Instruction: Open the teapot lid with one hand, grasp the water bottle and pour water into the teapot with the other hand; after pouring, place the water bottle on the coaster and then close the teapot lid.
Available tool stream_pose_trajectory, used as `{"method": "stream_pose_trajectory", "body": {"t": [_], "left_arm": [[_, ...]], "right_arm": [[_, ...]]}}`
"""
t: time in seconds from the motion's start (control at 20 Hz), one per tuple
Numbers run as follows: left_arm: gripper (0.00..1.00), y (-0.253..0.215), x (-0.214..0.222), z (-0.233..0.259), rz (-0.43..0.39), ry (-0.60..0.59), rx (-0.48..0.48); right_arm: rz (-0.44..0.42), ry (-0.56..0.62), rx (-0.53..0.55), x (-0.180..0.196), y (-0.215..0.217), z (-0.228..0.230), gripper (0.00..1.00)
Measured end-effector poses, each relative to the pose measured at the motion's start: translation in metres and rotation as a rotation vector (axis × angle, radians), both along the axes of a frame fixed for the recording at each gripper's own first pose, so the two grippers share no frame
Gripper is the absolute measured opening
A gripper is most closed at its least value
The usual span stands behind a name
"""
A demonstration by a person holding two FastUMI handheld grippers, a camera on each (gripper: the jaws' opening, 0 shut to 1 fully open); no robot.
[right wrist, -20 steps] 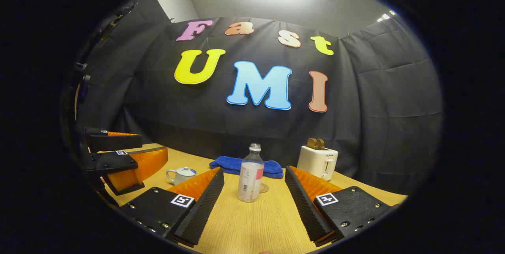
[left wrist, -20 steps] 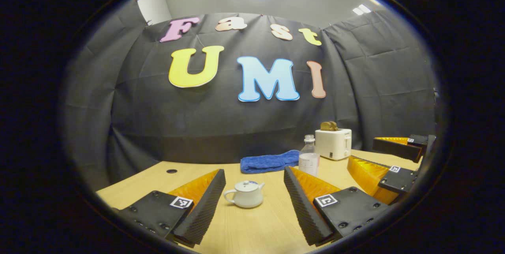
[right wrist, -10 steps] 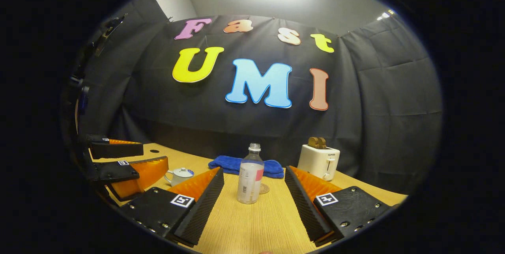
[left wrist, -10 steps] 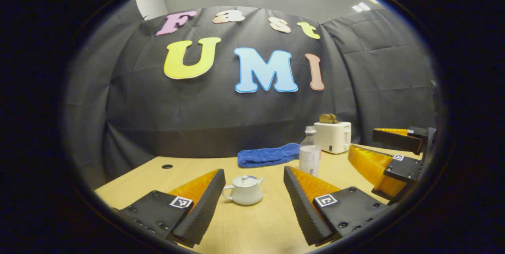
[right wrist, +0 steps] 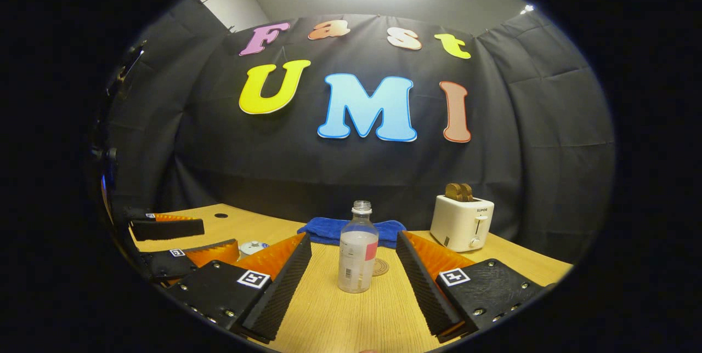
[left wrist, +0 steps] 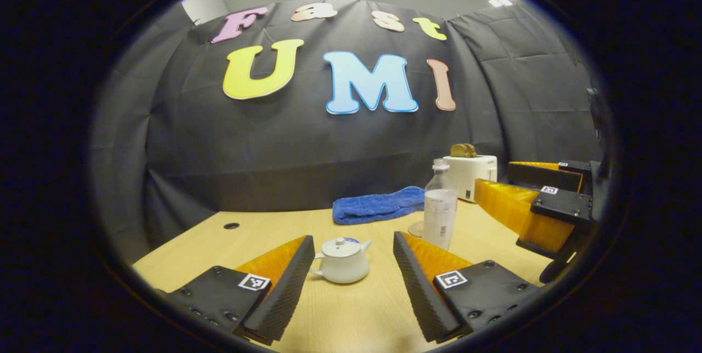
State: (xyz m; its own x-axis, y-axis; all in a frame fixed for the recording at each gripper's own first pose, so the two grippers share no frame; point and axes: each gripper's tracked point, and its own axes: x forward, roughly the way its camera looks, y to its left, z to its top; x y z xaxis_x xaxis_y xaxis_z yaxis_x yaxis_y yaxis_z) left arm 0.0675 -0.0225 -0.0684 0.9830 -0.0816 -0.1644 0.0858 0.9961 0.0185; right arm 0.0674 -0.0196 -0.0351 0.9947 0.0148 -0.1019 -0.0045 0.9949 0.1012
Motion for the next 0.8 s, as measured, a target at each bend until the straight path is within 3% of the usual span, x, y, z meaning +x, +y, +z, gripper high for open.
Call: {"method": "stream_pose_trajectory", "body": {"t": [0.25,0.4,0.45,0.8], "left_arm": [[0.91,0.000,0.015,-0.010,0.007,0.016,0.020],[0.93,0.003,0.025,-0.001,0.007,-0.013,0.039],[0.98,0.001,0.027,0.000,0.001,-0.022,0.025],[0.99,0.004,0.057,-0.007,-0.019,-0.008,-0.020]], "right_arm": [[0.008,0.061,0.000,0.026,-0.007,-0.020,0.96],[0.001,0.085,0.022,0.037,-0.007,-0.029,0.96],[-0.006,0.093,0.026,0.041,-0.008,-0.034,0.96],[-0.002,0.159,0.037,0.066,-0.001,-0.051,0.96]]}}
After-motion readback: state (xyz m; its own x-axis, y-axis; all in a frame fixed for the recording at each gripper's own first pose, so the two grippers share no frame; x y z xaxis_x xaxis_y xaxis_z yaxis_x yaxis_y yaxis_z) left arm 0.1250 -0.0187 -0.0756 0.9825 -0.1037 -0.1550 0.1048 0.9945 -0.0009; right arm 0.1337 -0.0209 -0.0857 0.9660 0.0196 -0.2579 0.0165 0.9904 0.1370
